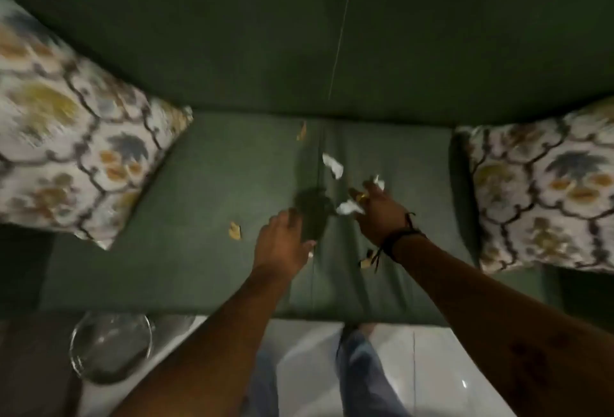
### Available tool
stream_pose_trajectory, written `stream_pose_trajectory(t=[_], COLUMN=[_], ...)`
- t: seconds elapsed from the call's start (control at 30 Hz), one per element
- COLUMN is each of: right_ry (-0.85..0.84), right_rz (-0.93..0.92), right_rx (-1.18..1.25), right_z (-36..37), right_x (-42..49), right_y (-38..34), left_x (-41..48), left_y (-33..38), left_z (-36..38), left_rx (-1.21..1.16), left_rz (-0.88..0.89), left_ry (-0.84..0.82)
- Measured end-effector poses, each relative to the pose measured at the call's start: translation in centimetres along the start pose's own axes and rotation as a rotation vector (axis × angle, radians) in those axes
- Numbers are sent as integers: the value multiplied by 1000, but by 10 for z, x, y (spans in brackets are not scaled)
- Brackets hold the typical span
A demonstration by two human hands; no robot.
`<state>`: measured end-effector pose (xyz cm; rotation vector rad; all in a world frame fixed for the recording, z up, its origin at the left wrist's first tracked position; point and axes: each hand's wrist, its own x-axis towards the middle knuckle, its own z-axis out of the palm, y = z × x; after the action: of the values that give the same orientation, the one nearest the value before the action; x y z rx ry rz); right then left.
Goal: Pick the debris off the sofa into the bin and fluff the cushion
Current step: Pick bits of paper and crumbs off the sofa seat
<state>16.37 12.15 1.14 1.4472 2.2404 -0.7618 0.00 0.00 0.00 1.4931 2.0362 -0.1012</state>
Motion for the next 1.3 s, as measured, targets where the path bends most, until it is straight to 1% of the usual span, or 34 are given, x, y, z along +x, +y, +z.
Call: stream_pose_trajectory(t=[0.03,0.07,0.13,0.2,0.27,0.33,0.4,0.47,0.53,0.6,0.63,0.7,0.77,0.83,0.93,1.03,1.13,1.2,1.3], right_ry=[25,79,77,106,191,260,340,422,428,338,302,274,271,281,287,274,213,139,-3], right_rz=[11,26,51,84,119,146,180,313,432,478,471,437,414,405,346,237,87,-35,-222], right_rx=[15,37,43,114,178,235,321,497,623,606,541,415,380,380,393,427,475,507,460], right_z=[24,36,67,94,103,106,101,88,74,64,60,59,62,67,78,93,112,130,166], right_x=[17,33,59,75,75,70,61,62,73,88,94,102,103,100,83,55,20,-4,-34], right_y=[4,6,7,8,8,15,28,44,58,68,71,74,73,73,64,34,-24,-79,-163], left_x=[10,20,36,44,48,51,60,85,124,163,180,199,204,202,184,132,52,-10,-101], left_y=[-6,-9,-19,-26,-31,-33,-25,-8,15,35,42,52,54,50,32,5,-39,-85,-158], left_z=[25,39,67,86,91,90,78,58,35,17,13,15,26,38,52,57,61,69,92], left_rx=[-4,-18,-42,-102,-135,-167,-262,-372,-462,-505,-511,-404,-301,-291,-364,-567,-705,-769,-942], left_rz=[6,16,26,45,109,172,177,134,94,96,99,85,53,16,-82,-121,-200,-340,-645], left_ry=[-52,-60,-103,-107,-95,-67,34,151,188,141,109,75,115,162,209,284,436,562,720])
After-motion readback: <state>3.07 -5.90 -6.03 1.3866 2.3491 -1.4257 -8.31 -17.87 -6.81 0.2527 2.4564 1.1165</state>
